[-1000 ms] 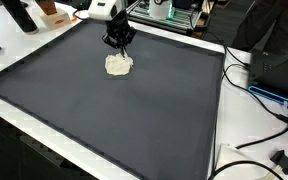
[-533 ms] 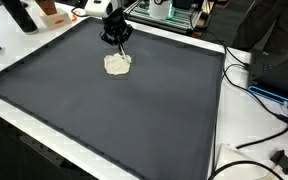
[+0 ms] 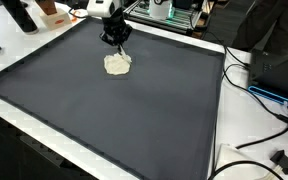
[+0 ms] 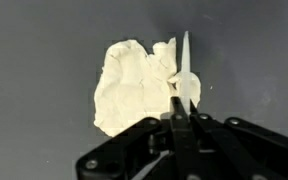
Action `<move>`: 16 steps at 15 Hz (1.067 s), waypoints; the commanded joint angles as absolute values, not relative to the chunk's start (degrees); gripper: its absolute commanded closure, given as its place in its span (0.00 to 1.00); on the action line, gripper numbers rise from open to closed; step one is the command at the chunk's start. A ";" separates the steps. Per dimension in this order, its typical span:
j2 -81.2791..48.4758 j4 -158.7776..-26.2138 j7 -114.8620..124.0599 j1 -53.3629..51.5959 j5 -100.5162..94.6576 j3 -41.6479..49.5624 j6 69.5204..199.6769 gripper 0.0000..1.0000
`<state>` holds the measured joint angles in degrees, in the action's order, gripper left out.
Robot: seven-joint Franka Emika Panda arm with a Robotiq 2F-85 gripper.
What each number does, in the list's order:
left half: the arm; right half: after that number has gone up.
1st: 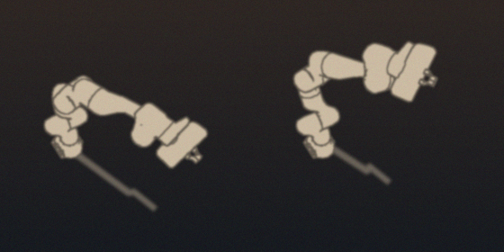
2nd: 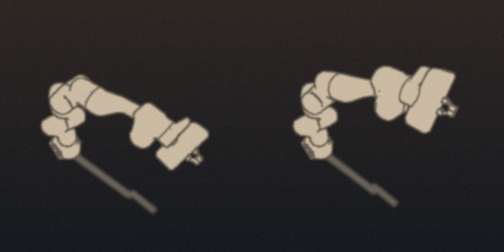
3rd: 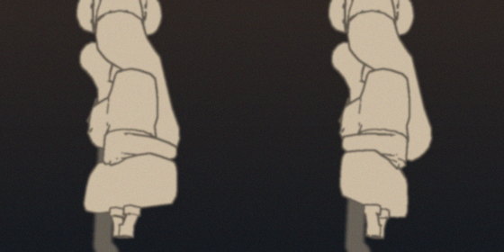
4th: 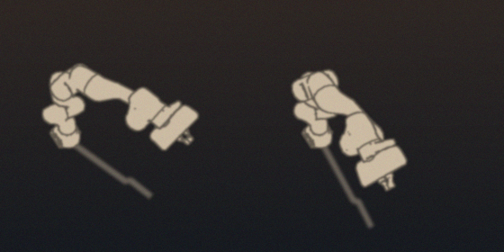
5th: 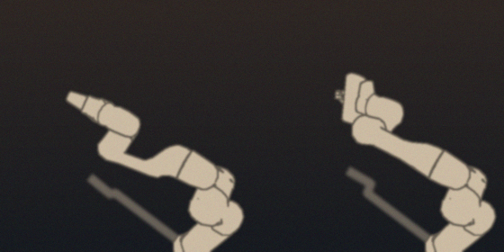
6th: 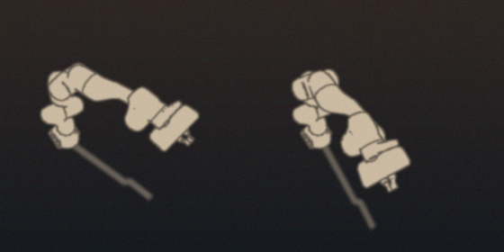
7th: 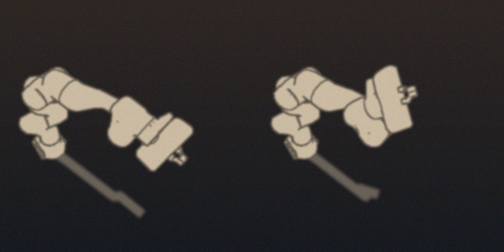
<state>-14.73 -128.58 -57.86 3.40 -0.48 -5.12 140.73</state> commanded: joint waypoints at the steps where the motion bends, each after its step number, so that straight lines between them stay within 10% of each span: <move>1: -19.96 -126.58 -62.67 3.21 1.41 -7.08 143.60 0.99; 16: -22.68 -122.56 -60.93 2.13 -0.80 -7.12 139.68 0.99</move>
<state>-19.80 -121.94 -64.21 3.07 0.27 -8.65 139.85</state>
